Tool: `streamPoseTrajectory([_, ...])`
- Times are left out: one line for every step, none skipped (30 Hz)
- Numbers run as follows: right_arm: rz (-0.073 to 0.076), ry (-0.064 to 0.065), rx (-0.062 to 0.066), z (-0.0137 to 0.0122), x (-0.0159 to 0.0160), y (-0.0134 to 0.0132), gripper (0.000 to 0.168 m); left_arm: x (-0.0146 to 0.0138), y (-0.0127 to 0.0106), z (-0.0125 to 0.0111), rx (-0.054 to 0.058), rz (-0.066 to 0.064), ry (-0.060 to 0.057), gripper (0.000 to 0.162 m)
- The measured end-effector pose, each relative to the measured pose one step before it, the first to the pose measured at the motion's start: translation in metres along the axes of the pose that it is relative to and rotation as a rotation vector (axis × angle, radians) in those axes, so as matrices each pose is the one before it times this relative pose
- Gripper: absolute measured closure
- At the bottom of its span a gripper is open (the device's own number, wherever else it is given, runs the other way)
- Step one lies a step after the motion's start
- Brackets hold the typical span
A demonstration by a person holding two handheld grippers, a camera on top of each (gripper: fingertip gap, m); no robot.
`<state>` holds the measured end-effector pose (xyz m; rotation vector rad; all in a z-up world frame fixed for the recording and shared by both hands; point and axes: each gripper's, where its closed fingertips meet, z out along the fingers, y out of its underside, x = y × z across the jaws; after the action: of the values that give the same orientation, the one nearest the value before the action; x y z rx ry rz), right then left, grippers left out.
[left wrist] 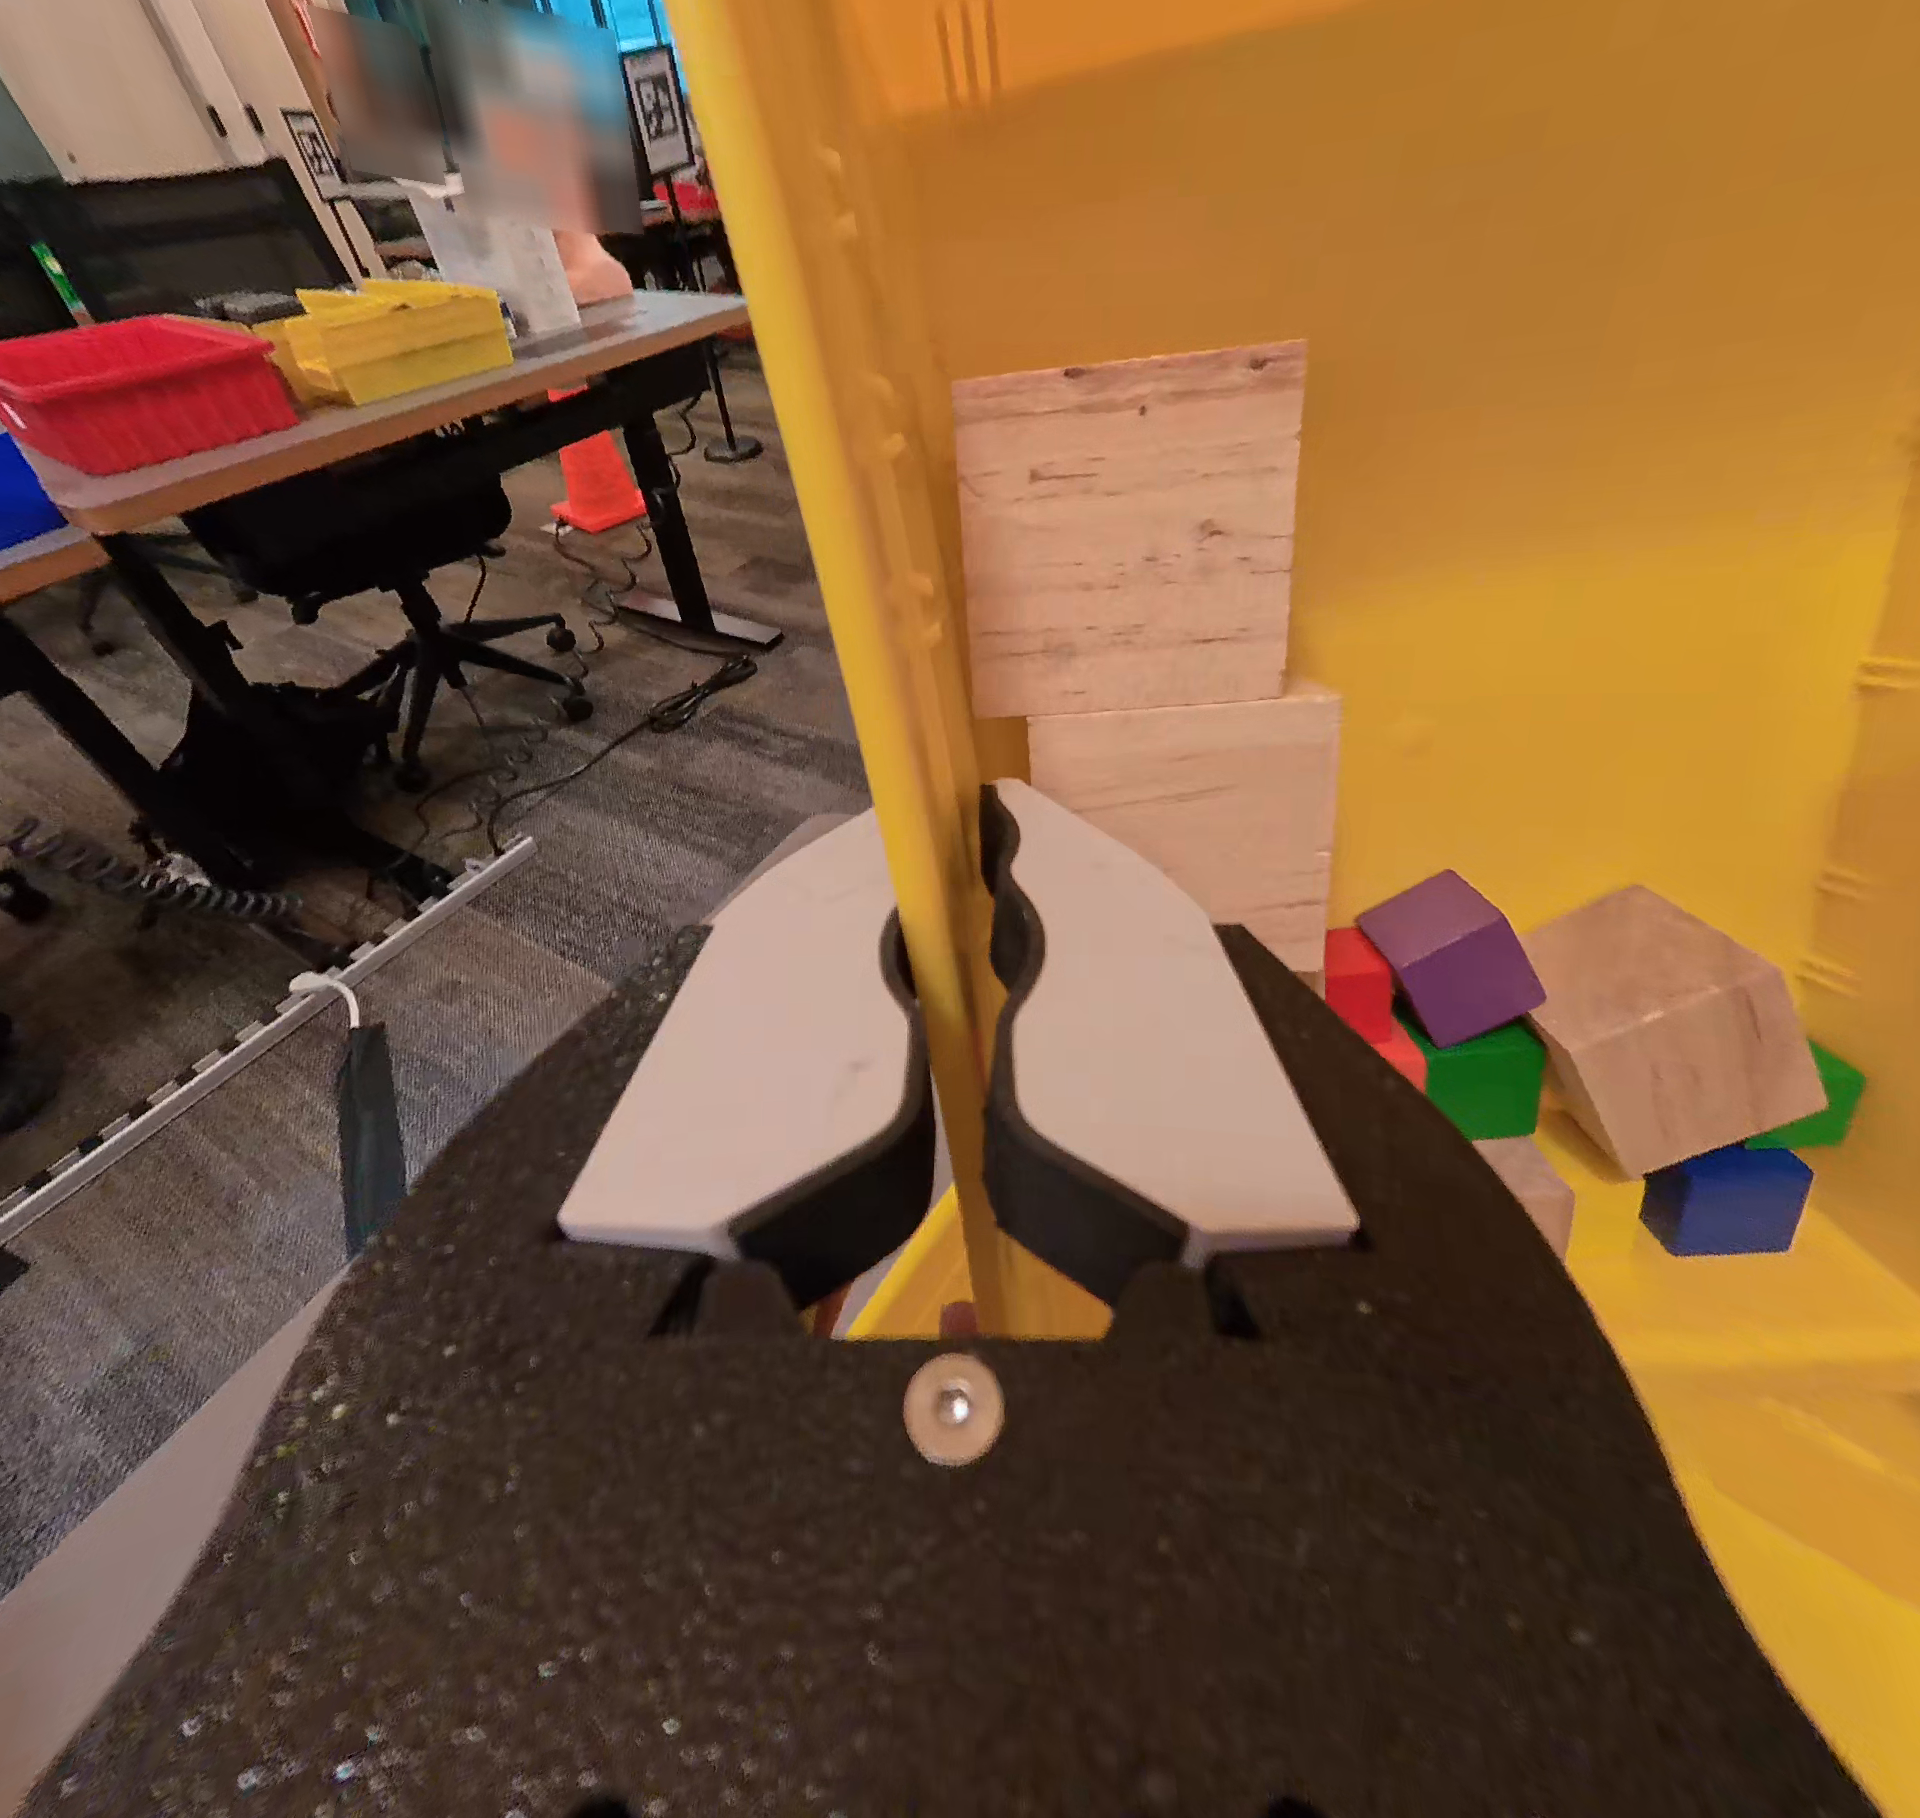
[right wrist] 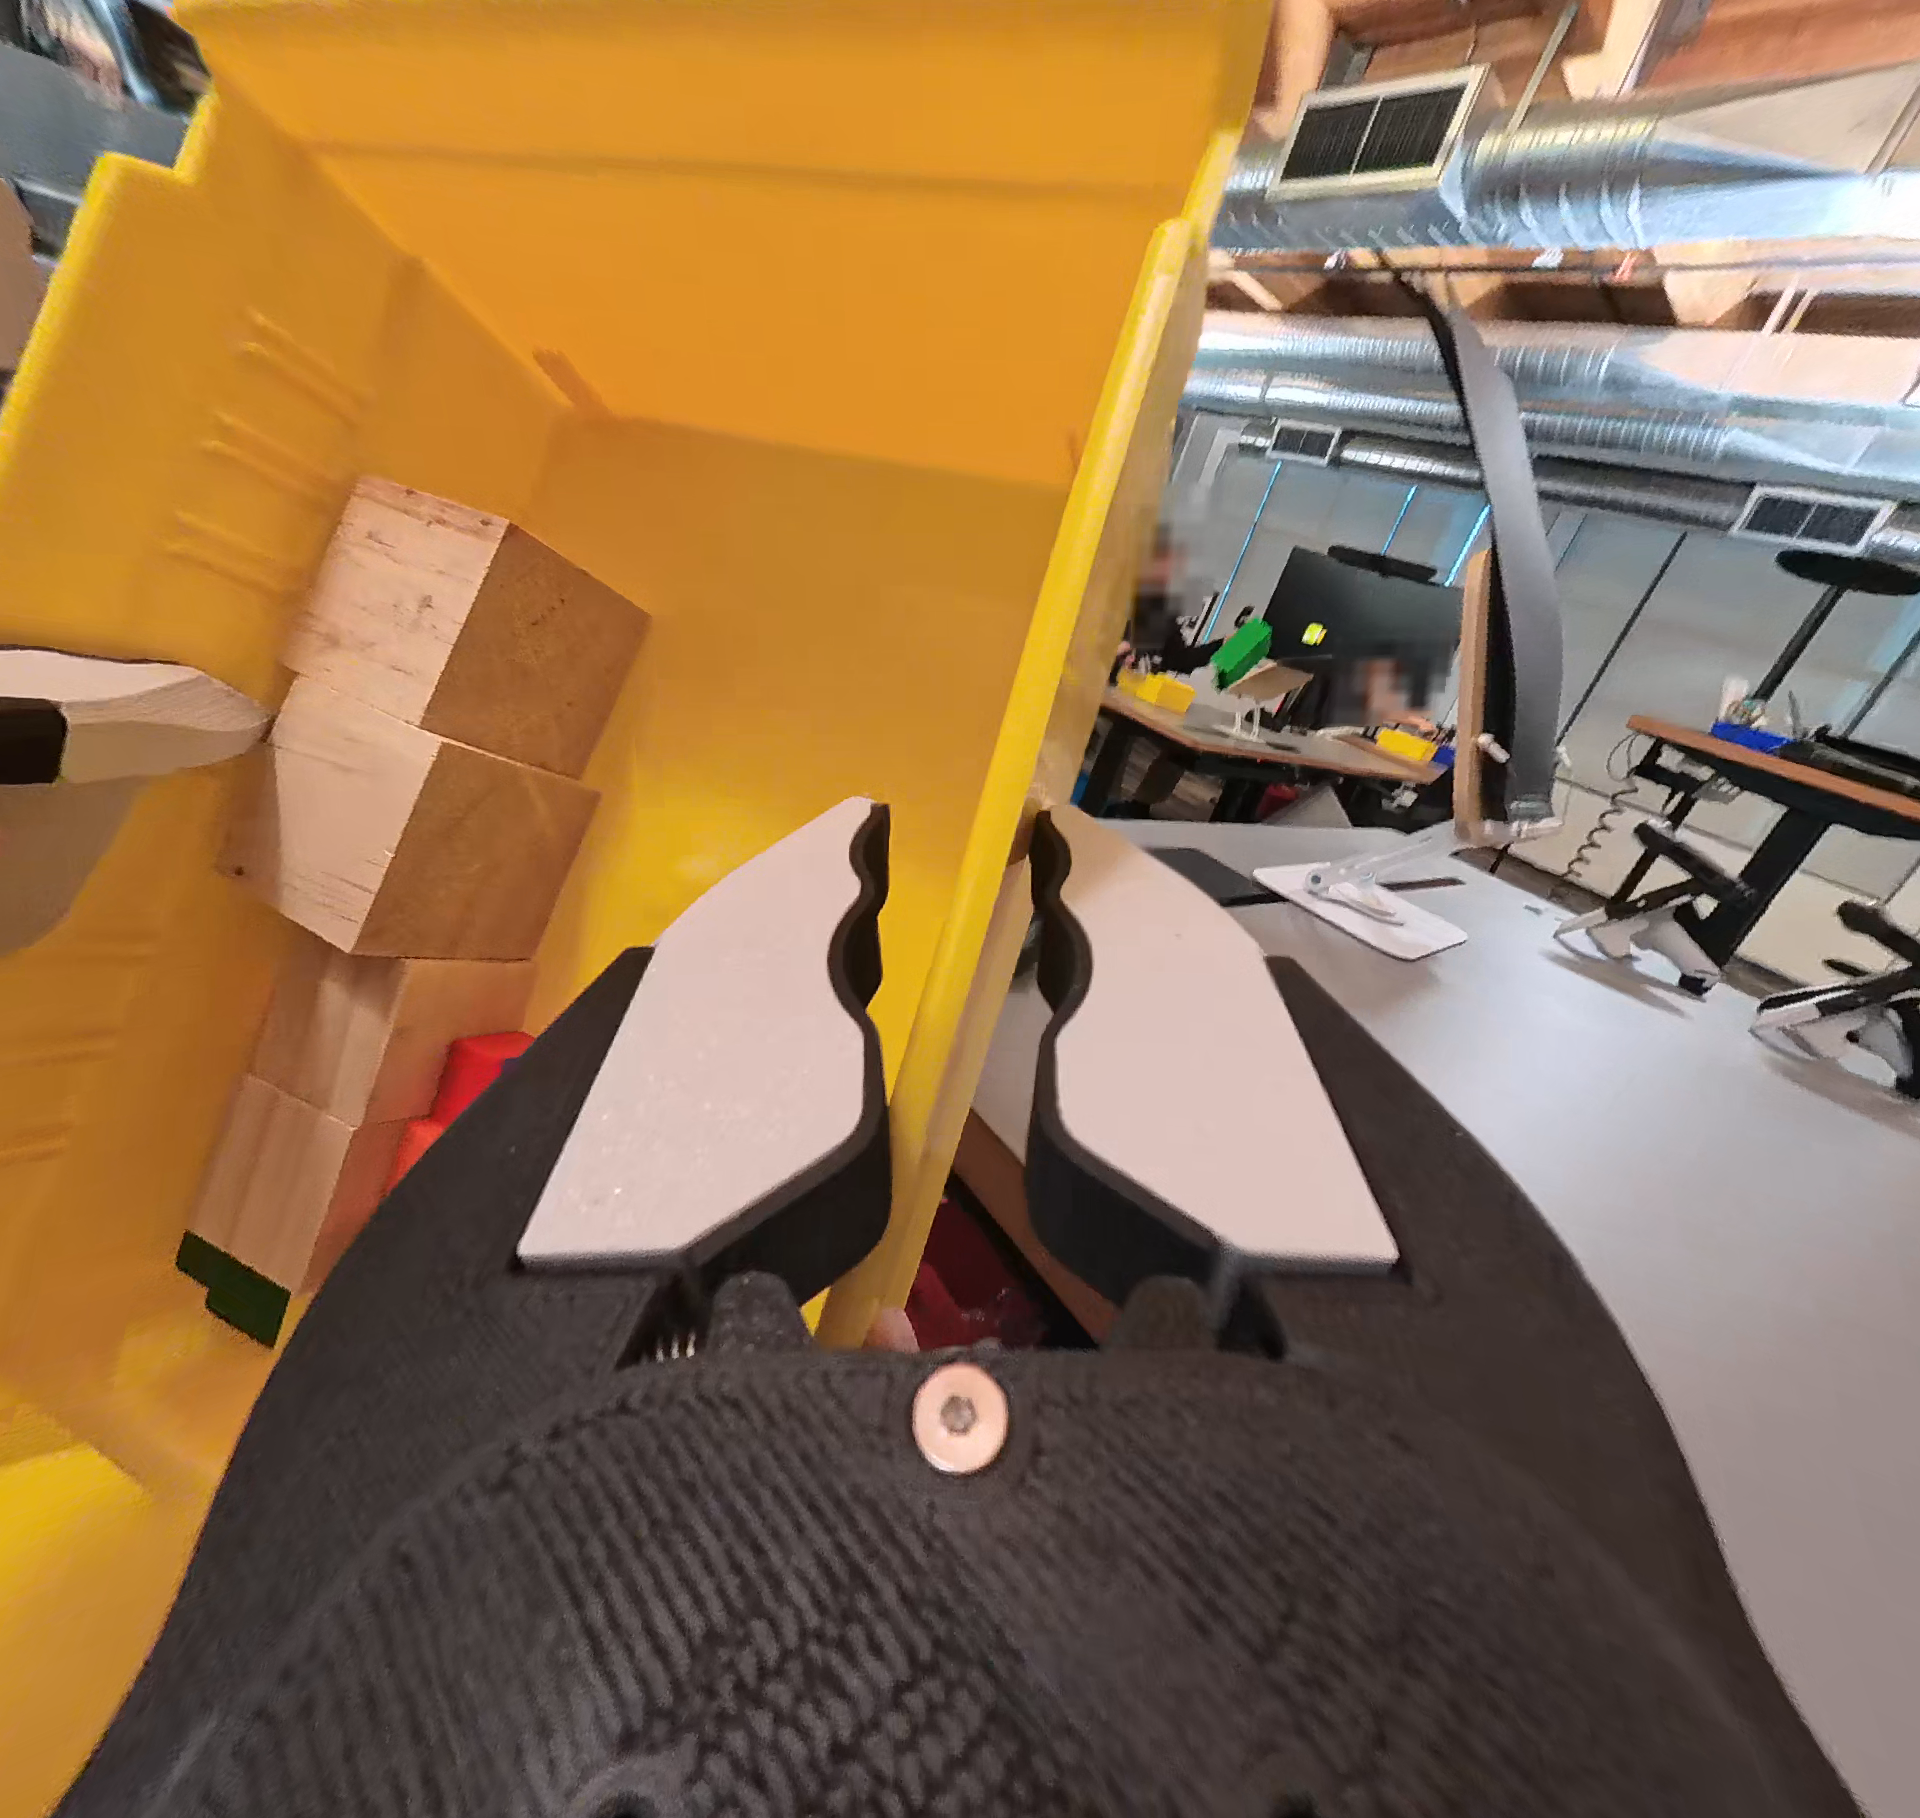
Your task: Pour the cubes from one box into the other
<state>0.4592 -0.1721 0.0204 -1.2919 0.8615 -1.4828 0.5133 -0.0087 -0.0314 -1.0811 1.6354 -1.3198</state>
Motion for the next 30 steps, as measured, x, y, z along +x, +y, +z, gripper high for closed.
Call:
streamPoseTrajectory([-0.0125,0.0163,0.0198,-0.00243,0.00058,-0.00289,0.142,0.00061,-0.00201,-0.00080,0.0177,-0.0095,0.0067,0.158])
streamPoseTrajectory([-0.0124,0.0123,0.0157,-0.00149,0.00019,-0.00204,0.142,0.00053,-0.00128,-0.00027,0.0114,-0.0102,0.0052,0.158])
streamPoseTrajectory([-0.0058,0.0063,0.0108,-0.00055,-0.00008,-0.00123,0.143,-0.00002,-0.00077,0.00012,0.0080,-0.0052,-0.0020,0.159])
streamPoseTrajectory([0.0011,0.0017,0.0025,0.00072,-0.00009,0.00073,0.143,-0.00027,-0.00010,0.00036,0.0013,-0.0020,-0.0041,0.159])
streamPoseTrajectory([0.0108,-0.0012,0.0000,0.00173,0.00033,0.00222,0.143,-0.00044,0.00029,0.00081,-0.0010,0.0075,-0.0034,0.159])
streamPoseTrajectory([0.0139,-0.0063,0.0016,0.00220,0.00016,0.00222,0.144,-0.00070,0.00011,0.00047,-0.0007,0.0068,-0.0035,0.159])
streamPoseTrajectory([0.0057,-0.0018,0.0088,0.00170,0.00084,0.00072,0.144,-0.00064,-0.00101,-0.00026,0.0033,0.0067,-0.0080,0.159])
streamPoseTrajectory([0.0031,0.0073,0.0099,0.00070,0.00143,-0.00051,0.145,0.00019,-0.00199,-0.00071,0.0109,0.0050,-0.0068,0.159])
streamPoseTrajectory([-0.0009,0.0046,0.0158,-0.00037,0.00075,-0.00235,0.145,0.00017,-0.00186,-0.00050,0.0122,0.0017,-0.0036,0.159])
streamPoseTrajectory([-0.0075,-0.0002,0.0187,-0.00113,-0.00061,-0.00345,0.145,-0.00027,-0.00148,-0.00004,0.0125,-0.0071,0.0004,0.159])
streamPoseTrajectory([-0.0109,-0.0003,0.0163,-0.00095,-0.00138,-0.00297,0.144,-0.00070,-0.00090,0.00021,0.0096,-0.0202,0.0034,0.159])
streamPoseTrajectory([-0.0148,0.0002,0.0140,-0.00029,-0.00140,-0.00235,0.144,-0.00100,-0.00068,0.00016,0.0081,-0.0148,-0.0015,0.159])
streamPoseTrajectory([-0.0053,-0.0030,0.0121,0.00054,-0.00067,-0.00194,0.143,-0.00097,-0.00096,-0.00038,0.0113,-0.0076,-0.0035,0.159])
streamPoseTrajectory([0.0019,-0.0075,0.0086,0.00125,-0.00043,-0.00108,0.143,-0.00108,-0.00088,-0.00071,0.0107,-0.0089,-0.0033,0.159])
streamPoseTrajectory([0.0002,-0.0109,0.0028,0.00166,-0.00079,-0.00024,0.143,-0.00124,0.00007,-0.00066,0.0030,-0.0021,-0.0074,0.159])
streamPoseTrajectory([0.0007,-0.0067,-0.0027,0.00143,-0.00040,0.00060,0.144,-0.00103,0.00065,-0.00067,-0.0025,0.0053,-0.0079,0.159])
streamPoseTrajectory([0.0069,-0.0049,-0.0015,0.00007,-0.00030,0.00001,0.144,-0.00047,0.00039,-0.00101,-0.0010,0.0065,-0.0049,0.159])
streamPoseTrajectory([0.0027,-0.0016,0.0064,-0.00082,-0.00056,-0.00115,0.144,-0.00036,-0.00071,-0.00151,0.0055,0.0064,-0.0040,0.159])
streamPoseTrajectory([-0.0021,0.0012,0.0091,-0.00065,-0.00091,-0.00088,0.144,-0.00057,-0.00053,-0.00127,0.0064,0.0005,-0.0027,0.159])
streamPoseTrajectory([-0.0029,-0.0005,0.0057,0.00011,-0.00107,0.00027,0.144,-0.00126,0.00013,-0.00088,0.0018,-0.0039,-0.0023,0.159])
streamPoseTrajectory([0.0042,-0.0015,0.0013,0.00059,-0.00080,0.00128,0.144,-0.00108,0.00045,-0.00100,-0.0023,-0.0016,-0.0040,0.159])
streamPoseTrajectory([0.0060,-0.0001,-0.0024,0.00118,0.00005,0.00229,0.145,-0.00088,0.00065,-0.00128,-0.0039,0.0066,-0.0096,0.159])
streamPoseTrajectory([0.0136,-0.0018,-0.0024,0.00134,0.00081,0.00188,0.147,-0.00058,0.00053,-0.00202,0.0018,0.0158,-0.0153,0.159])
streamPoseTrajectory([0.0153,0.0005,-0.0037,0.00142,0.00150,0.00157,0.149,-0.00014,0.00011,-0.00221,0.0056,0.0149,-0.0148,0.159])
streamPoseTrajectory([0.0122,0.0059,-0.0044,0.00166,0.00180,0.00176,0.151,0.00022,0.00022,-0.00141,0.0073,0.0120,-0.0098,0.158])
streamPoseTrajectory([0.0058,0.0000,-0.0064,0.00157,0.00027,0.00193,0.152,-0.00001,0.00145,-0.00038,-0.0016,0.0035,-0.0081,0.158])
streamPoseTrajectory([0.0047,-0.0031,-0.0041,0.00104,-0.00094,0.00153,0.152,-0.00088,0.00120,-0.00007,-0.0054,0.0031,-0.0150,0.159])
streamPoseTrajectory([0.0080,-0.0011,0.0008,0.00035,-0.00035,0.00023,0.152,-0.00102,-0.00034,-0.00098,0.0029,0.0064,-0.0168,0.158])
streamPoseTrajectory([0.0111,0.0003,0.0112,-0.00043,0.00062,-0.00173,0.152,-0.00059,-0.00241,-0.00202,0.0134,0.0026,-0.0115,0.158])
streamPoseTrajectory([0.0132,-0.0007,0.0186,-0.00019,0.00070,-0.00261,0.152,-0.00040,-0.00392,-0.00300,0.0204,-0.0009,-0.0104,0.159])
